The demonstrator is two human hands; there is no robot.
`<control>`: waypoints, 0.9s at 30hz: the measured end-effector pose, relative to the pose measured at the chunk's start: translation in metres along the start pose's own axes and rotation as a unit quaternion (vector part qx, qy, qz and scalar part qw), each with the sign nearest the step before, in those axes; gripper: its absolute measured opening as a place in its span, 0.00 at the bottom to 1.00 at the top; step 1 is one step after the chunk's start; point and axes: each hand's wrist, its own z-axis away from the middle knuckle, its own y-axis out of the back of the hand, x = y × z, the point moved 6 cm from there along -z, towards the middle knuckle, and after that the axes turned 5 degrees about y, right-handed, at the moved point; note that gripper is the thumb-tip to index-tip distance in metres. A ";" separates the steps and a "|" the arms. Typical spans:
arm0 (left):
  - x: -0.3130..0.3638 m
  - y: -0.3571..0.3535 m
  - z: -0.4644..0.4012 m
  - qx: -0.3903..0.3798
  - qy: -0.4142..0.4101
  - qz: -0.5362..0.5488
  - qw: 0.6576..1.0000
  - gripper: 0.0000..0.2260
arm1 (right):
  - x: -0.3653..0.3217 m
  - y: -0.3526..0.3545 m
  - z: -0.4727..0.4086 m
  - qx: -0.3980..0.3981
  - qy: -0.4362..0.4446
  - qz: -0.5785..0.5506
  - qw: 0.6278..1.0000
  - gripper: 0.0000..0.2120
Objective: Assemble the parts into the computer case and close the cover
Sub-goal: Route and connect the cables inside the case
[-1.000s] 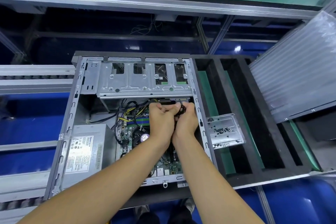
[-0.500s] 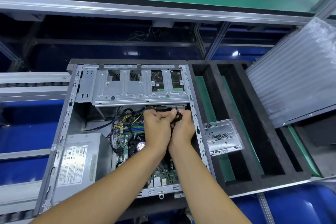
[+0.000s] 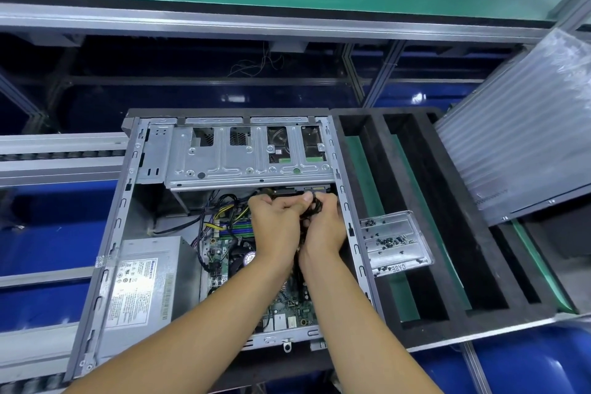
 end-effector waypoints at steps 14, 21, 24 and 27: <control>0.002 0.000 0.002 0.015 -0.043 -0.042 0.998 0.21 | 0.001 -0.003 -0.003 0.002 -0.054 -0.039 0.998 0.12; 0.006 -0.001 0.004 0.017 -0.055 -0.045 0.997 0.21 | 0.002 -0.005 -0.004 0.022 -0.068 -0.046 0.996 0.10; 0.003 -0.001 0.003 0.012 -0.035 -0.024 0.999 0.21 | 0.002 -0.005 -0.005 0.010 -0.064 -0.038 0.997 0.10; -0.003 -0.003 0.000 -0.009 0.004 0.022 1.000 0.21 | 0.004 -0.006 -0.002 -0.016 -0.083 -0.047 0.995 0.10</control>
